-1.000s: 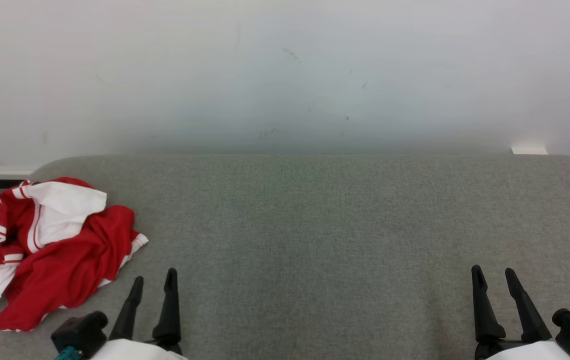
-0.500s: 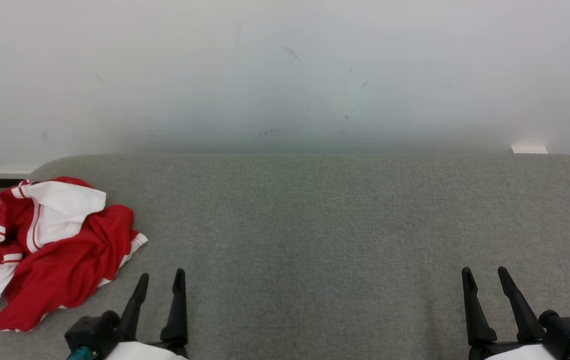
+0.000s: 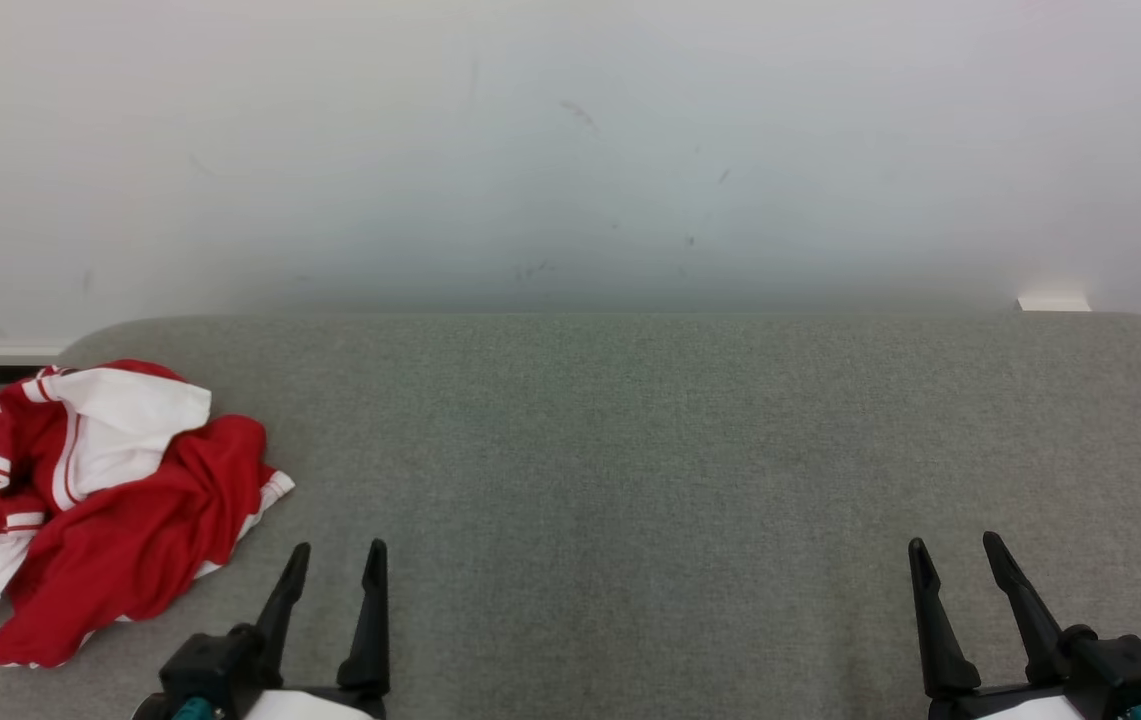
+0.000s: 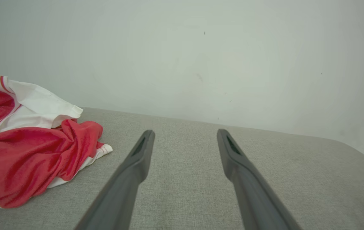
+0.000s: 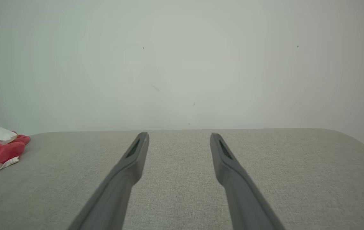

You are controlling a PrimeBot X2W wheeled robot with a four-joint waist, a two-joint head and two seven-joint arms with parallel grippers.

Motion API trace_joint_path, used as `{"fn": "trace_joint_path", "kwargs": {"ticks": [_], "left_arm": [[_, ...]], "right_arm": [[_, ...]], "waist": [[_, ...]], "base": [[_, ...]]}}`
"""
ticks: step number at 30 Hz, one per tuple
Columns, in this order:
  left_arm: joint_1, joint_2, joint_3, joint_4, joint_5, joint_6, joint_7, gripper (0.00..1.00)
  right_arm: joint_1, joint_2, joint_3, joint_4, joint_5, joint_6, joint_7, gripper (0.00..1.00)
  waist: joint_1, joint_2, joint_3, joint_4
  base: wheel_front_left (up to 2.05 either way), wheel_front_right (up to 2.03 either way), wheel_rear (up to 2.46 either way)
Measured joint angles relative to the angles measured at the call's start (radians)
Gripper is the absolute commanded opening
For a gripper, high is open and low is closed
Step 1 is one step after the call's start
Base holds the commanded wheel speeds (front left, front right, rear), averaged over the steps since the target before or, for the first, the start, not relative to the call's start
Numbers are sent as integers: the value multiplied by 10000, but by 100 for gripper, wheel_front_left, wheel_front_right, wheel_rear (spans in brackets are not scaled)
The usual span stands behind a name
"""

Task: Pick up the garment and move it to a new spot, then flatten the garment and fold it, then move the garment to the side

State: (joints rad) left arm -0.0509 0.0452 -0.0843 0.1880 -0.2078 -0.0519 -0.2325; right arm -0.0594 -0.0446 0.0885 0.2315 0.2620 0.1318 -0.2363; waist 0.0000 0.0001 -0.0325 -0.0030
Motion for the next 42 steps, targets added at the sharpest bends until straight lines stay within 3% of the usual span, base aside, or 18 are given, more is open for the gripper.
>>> {"fn": "trace_joint_path", "kwargs": {"ticks": [14,42], "left_arm": [[39,13,-125,19,848,2,-303,100],[29,17,6,94,794,-88,-307,100]], "right_arm": [[23,-12,96,52,-667,0,-261,100],[23,-19,79,8,-531,0,-263,100]], "waist": [[0,0,-105,-9],[0,0,-56,34]], "base": [[0,0,0],[0,0,0]]}}
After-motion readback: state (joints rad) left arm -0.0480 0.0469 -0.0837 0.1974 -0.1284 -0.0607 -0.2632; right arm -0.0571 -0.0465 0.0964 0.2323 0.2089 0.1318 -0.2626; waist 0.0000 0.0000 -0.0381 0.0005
